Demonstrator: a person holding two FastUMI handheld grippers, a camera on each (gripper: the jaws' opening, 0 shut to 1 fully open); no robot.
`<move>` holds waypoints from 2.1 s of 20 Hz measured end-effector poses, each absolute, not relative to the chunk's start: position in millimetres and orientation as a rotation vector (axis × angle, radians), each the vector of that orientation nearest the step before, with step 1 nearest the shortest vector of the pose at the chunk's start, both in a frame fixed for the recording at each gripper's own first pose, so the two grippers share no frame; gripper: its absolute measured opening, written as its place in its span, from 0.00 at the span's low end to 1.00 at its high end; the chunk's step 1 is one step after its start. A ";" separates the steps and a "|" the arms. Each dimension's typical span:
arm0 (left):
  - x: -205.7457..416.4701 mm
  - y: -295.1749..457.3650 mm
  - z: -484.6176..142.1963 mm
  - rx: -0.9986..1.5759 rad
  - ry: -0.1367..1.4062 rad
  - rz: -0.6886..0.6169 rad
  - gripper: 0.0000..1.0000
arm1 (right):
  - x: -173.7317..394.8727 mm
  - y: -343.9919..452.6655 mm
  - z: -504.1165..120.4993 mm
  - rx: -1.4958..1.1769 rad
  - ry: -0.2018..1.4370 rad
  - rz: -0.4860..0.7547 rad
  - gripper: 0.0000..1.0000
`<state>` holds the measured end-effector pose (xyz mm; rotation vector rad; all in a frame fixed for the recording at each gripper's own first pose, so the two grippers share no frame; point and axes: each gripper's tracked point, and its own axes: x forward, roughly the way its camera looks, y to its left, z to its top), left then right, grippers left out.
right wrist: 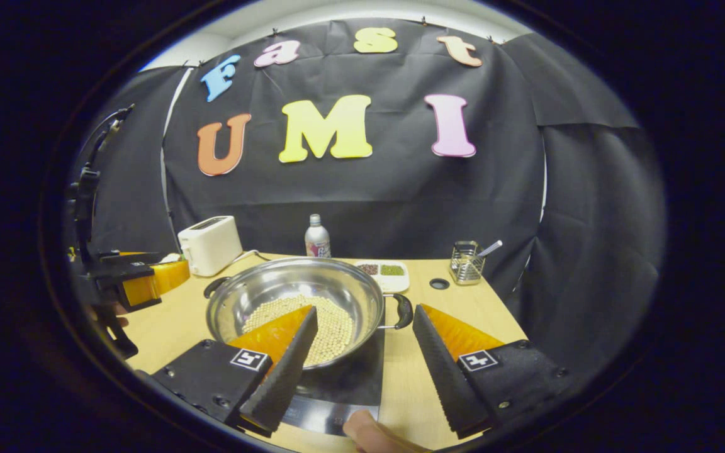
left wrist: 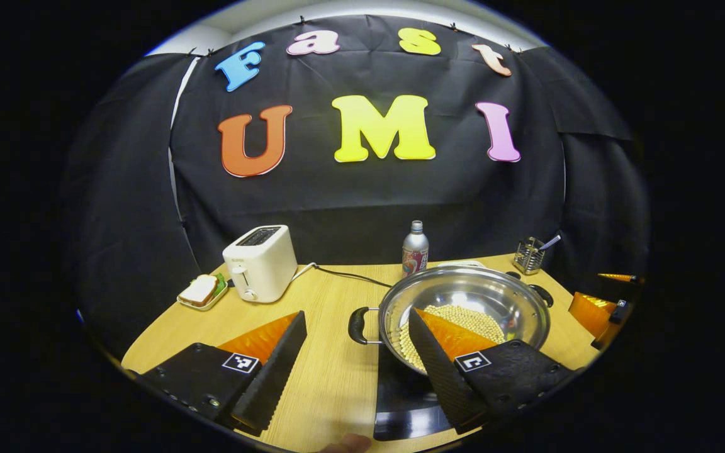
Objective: First push the handle of the pot to place it horizontally, then grasp the pot with both hands and set it on the induction cooktop.
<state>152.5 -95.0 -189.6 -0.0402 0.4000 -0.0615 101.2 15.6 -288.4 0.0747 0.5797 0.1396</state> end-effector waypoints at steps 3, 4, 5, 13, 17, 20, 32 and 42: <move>119.7 -93.4 -158.4 -0.045 0.347 -0.065 0.97 | 75.5 15.6 -264.0 0.077 0.550 0.134 0.96; 109.2 -92.3 -146.5 -0.048 0.324 -0.066 0.97 | 68.5 13.1 -254.6 0.070 0.532 0.127 0.97; 98.4 -90.3 -137.4 -0.050 0.303 -0.062 0.97 | 63.0 7.9 -246.2 0.064 0.513 0.111 0.96; 21.4 -62.0 -75.2 0.049 0.152 0.037 0.96 | 2.9 -16.8 -168.0 0.111 0.356 0.015 0.99; -18.7 -59.6 -42.5 0.058 0.091 0.051 0.97 | -23.6 -24.0 -126.8 0.122 0.319 0.011 0.99; -44.8 -50.7 -24.9 0.009 0.063 0.051 0.96 | -38.6 -35.4 -88.4 0.105 0.267 0.002 0.99; -82.6 -14.3 -2.6 -0.112 -0.037 0.074 0.96 | -82.4 -44.8 -46.4 0.103 0.171 -0.039 0.98; -85.1 -15.1 -12.2 -0.103 -0.053 0.063 0.84 | -93.9 -60.5 -52.5 0.129 0.157 -0.041 0.98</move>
